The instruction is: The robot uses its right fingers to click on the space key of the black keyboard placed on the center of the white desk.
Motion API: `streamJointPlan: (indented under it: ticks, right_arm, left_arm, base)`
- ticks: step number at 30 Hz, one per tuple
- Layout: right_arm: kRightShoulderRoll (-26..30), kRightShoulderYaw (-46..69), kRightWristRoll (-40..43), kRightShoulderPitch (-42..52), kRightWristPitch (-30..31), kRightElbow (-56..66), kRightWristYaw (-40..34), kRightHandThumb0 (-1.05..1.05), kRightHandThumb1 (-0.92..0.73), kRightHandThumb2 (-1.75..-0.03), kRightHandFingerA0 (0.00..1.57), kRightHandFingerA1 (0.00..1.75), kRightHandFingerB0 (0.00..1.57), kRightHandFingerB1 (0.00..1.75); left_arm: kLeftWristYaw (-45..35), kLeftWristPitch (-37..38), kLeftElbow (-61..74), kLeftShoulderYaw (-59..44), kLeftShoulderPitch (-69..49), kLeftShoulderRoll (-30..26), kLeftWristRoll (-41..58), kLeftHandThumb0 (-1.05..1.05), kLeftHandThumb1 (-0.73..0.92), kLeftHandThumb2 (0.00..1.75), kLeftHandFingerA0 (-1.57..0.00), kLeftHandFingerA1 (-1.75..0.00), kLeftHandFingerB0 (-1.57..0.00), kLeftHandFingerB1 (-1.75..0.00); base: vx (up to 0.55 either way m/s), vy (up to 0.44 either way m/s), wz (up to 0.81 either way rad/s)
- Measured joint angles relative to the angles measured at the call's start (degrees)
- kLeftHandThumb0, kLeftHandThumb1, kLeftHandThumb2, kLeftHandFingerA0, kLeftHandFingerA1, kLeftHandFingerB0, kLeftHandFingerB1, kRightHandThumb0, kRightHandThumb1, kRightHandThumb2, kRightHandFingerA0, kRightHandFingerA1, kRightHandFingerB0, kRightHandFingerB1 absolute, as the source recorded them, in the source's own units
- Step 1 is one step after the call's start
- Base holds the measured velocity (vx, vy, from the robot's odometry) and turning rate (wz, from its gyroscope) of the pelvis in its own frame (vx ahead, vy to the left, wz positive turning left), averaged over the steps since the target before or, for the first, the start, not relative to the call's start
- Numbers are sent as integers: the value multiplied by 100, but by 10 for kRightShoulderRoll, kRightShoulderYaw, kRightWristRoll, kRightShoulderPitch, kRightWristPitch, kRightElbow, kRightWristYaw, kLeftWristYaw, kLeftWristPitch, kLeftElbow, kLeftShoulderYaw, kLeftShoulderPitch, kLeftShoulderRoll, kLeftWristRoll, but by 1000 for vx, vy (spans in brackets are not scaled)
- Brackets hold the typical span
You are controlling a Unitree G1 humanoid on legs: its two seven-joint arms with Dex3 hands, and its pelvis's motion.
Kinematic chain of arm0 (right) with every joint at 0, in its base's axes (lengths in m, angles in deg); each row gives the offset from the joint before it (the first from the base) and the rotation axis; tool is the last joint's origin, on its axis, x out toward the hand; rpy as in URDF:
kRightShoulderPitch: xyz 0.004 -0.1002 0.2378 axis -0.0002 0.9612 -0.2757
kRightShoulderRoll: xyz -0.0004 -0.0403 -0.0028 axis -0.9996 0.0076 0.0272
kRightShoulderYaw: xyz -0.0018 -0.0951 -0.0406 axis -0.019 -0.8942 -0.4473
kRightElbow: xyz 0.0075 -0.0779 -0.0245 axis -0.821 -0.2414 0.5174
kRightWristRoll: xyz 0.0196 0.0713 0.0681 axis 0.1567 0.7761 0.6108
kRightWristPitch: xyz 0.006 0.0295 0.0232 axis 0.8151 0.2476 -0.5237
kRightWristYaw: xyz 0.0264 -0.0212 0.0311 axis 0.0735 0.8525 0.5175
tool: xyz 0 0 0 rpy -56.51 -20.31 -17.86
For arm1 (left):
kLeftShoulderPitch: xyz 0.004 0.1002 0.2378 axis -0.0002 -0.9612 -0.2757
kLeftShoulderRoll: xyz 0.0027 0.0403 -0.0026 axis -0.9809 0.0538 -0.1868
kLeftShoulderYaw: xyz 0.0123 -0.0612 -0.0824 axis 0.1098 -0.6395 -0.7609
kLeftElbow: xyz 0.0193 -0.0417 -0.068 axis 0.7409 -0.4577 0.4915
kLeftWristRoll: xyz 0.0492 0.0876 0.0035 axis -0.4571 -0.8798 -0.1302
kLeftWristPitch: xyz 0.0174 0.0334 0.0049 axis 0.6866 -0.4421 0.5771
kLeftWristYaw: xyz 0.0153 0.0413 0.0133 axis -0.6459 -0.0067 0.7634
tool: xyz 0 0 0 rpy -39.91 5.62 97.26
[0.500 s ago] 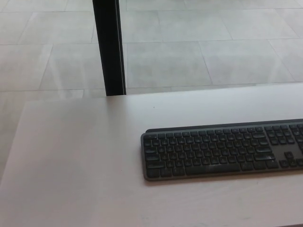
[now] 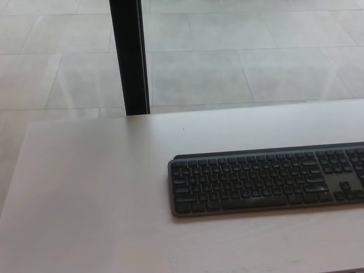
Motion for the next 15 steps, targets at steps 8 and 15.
streamJointPlan:
  ticks: [8, 15]
  right_arm:
    - [8, 18, 18, 1, 10, 1, -18, -26, -59, -67, 69, 60, 47, 46]
    - [37, 60, 49, -26, 35, 18, -42, -18, -70, -60, 61, 49, 50, 41]
  left_arm:
    - [5, 5, -1, 6, 1, 0, 8, -46, 47, 54, -99, -99, -78, -60]
    - [8, 7, -1, 11, 2, 0, 16, -51, 47, 56, -95, -81, -78, -57]
  base:
    - [0, 0, 0]
    - [0, 0, 0]
